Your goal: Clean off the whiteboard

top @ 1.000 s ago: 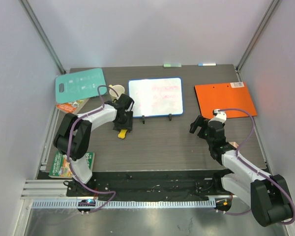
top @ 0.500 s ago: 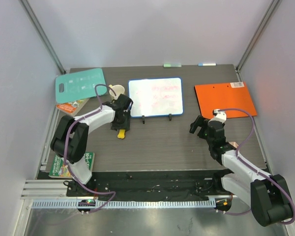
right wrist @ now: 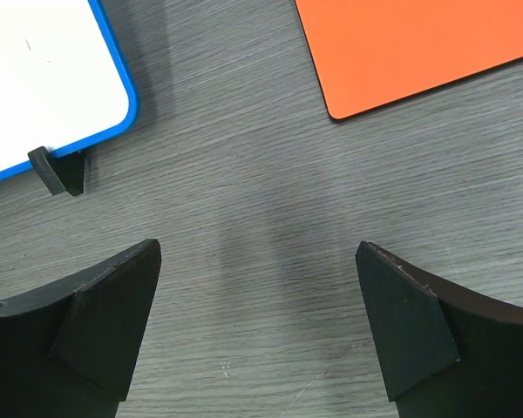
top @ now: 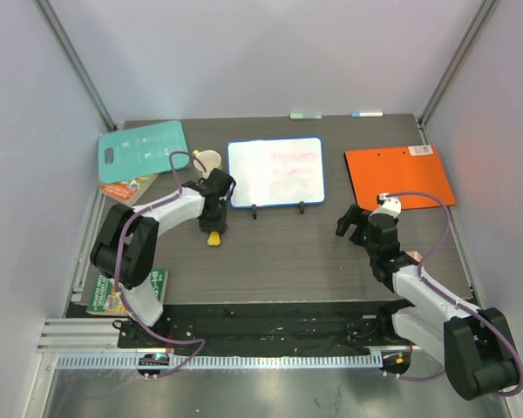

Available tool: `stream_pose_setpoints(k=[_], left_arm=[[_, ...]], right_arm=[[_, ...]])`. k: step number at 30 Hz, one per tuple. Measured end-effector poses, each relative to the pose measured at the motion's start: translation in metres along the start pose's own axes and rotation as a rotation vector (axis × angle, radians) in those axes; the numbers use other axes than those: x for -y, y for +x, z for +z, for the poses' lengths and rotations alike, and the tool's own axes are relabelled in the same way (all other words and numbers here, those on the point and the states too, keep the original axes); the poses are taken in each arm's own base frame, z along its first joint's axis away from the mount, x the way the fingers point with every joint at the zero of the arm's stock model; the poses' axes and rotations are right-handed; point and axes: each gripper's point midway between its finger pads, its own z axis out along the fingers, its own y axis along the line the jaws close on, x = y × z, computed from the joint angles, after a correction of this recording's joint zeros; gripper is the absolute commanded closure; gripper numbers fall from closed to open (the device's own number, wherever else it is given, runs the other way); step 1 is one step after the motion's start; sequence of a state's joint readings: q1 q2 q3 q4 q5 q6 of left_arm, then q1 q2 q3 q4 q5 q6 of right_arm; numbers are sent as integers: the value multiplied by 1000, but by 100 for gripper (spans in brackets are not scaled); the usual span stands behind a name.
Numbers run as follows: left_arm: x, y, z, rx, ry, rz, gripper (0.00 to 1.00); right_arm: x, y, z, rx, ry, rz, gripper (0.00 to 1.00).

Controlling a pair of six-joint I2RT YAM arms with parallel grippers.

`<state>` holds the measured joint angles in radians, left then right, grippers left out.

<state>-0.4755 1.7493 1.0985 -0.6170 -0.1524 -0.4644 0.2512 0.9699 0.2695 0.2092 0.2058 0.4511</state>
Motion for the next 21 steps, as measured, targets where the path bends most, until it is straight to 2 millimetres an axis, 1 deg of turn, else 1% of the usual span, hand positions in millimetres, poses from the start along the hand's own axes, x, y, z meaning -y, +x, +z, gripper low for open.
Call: stream_pose_setpoints(k=[1,3,7,13,17,19,21], left_arm=[[1,0,0,-2,3,2,82],[1,0,0,-2,7,3,86],[2,0,0,-4,12,8,100],[3,0,-1,-4,19,22,100],[7,-3,-2,12,39,25,100],[10,-10,-5,41,54,24,100],[13,-17,-12,78,65,25,100]], right_arm=[[0,0,0,0,0,0,0],[0,0,0,0,0,0,0],[0,0,0,-1,-1,0,0],[-3,1,1,-12,-12,-5,0],[-17,-4,11,-32,-62,-27,0],[-28,-15,19,-31,-83,-39,0],[-44,-37,31,-6,-109,-50,0]])
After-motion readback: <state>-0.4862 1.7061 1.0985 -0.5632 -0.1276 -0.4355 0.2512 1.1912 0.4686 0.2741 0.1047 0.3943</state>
